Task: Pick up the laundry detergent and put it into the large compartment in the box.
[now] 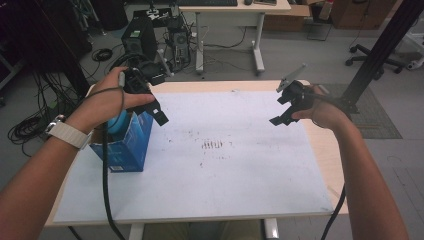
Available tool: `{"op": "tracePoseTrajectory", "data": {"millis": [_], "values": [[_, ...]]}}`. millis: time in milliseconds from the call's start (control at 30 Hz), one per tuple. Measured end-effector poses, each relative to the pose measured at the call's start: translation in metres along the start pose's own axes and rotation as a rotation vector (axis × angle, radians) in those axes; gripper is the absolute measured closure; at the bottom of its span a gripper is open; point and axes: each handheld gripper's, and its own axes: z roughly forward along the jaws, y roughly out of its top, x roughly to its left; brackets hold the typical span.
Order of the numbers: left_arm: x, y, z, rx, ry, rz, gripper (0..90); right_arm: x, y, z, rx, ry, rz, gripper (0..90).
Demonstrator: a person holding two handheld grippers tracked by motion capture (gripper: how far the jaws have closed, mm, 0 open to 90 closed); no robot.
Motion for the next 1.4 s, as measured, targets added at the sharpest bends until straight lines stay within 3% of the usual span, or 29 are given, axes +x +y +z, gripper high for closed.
{"op": "tracePoseTrajectory", "data": {"millis": [167, 433, 600, 1400], "values": [[-0.005, 0.007, 0.001, -0.006, -0.019, 0.055, 6.8, 0.0, 0.0, 0.0, 0.002, 0.001, -0.001, 10.9], [-0.012, 0.014, 0.006, 0.016, -0.034, 0.102, 6.8, 0.001, 0.001, -0.001, 0.004, 0.001, 0.001, 10.9], [-0.017, 0.018, 0.008, 0.015, -0.03, 0.126, 7.0, 0.001, 0.001, -0.001, 0.003, 0.002, 0.003, 10.8], [-0.05, 0.043, 0.016, -0.006, -0.035, 0.313, 8.2, 0.003, -0.001, -0.004, -0.003, 0.001, 0.007, 10.7]]}}
